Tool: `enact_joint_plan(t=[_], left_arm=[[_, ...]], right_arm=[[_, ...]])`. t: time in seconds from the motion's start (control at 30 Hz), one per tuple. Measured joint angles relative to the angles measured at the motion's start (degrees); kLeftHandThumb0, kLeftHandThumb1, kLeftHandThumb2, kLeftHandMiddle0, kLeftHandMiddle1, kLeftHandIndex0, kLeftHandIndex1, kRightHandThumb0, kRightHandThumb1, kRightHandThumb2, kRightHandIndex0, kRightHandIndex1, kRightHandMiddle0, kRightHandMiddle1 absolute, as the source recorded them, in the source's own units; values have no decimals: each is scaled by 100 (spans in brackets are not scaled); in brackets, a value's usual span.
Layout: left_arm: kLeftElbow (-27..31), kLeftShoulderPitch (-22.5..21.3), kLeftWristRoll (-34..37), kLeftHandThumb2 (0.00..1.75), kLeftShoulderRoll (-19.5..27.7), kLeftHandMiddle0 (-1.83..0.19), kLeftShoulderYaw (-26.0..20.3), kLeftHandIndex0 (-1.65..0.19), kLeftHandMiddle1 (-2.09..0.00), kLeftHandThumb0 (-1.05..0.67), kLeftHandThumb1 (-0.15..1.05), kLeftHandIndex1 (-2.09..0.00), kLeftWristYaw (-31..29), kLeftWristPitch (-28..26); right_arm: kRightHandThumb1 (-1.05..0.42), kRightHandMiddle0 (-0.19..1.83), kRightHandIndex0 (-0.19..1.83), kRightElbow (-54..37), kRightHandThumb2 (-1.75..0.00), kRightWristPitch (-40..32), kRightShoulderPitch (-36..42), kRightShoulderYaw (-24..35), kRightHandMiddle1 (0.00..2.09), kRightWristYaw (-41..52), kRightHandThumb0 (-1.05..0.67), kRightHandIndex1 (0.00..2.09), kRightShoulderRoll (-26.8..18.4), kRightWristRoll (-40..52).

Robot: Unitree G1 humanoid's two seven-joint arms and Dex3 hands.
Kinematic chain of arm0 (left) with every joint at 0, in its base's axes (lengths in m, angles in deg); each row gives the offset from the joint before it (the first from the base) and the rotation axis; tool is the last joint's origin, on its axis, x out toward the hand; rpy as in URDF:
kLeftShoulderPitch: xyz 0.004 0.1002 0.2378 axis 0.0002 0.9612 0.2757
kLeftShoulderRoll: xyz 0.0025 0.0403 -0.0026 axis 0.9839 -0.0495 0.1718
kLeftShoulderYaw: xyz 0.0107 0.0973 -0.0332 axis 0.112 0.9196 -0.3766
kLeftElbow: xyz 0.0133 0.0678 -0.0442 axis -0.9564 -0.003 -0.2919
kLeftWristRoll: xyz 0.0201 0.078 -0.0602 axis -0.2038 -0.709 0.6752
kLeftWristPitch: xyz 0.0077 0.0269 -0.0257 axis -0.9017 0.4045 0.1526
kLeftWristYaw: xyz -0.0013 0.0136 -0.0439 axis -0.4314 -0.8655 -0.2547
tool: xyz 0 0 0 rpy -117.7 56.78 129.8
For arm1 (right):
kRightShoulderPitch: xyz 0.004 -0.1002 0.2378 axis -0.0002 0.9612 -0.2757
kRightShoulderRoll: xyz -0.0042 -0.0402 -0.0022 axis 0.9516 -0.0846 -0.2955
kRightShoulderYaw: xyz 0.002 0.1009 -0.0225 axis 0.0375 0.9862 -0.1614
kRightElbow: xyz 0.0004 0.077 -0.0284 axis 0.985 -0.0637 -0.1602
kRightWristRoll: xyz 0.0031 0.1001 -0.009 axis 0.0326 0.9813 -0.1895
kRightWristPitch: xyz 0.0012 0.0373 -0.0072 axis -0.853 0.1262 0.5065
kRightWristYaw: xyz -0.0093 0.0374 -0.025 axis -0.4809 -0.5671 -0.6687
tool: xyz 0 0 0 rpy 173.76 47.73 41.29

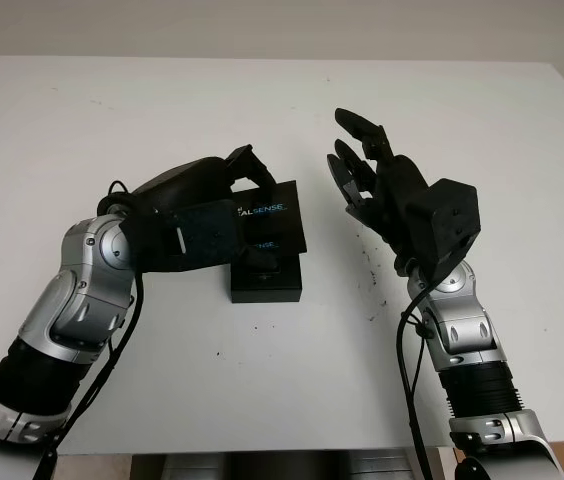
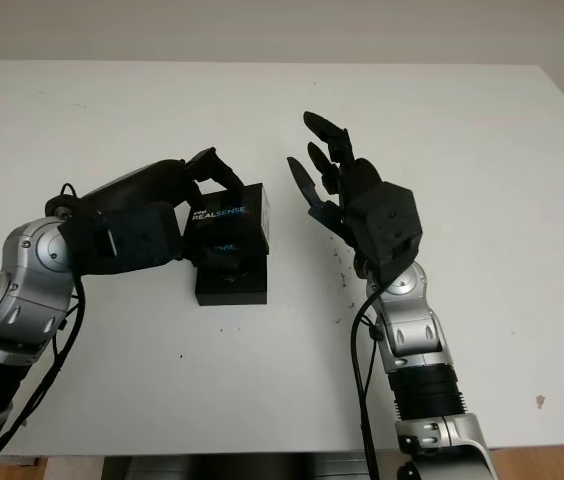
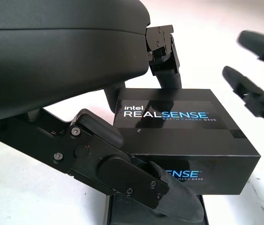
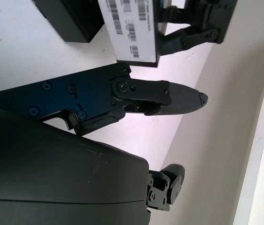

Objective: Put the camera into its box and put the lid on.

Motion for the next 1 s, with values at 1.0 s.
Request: enact_joint_plan(t=[1.0], left_arm=[[918, 445, -720, 14, 58, -13, 163, -4, -200, -25, 105, -160, -343, -687]], right_arm=[[-105, -16, 14, 108, -46, 110, -23, -11, 57, -22, -66, 5, 2, -53]])
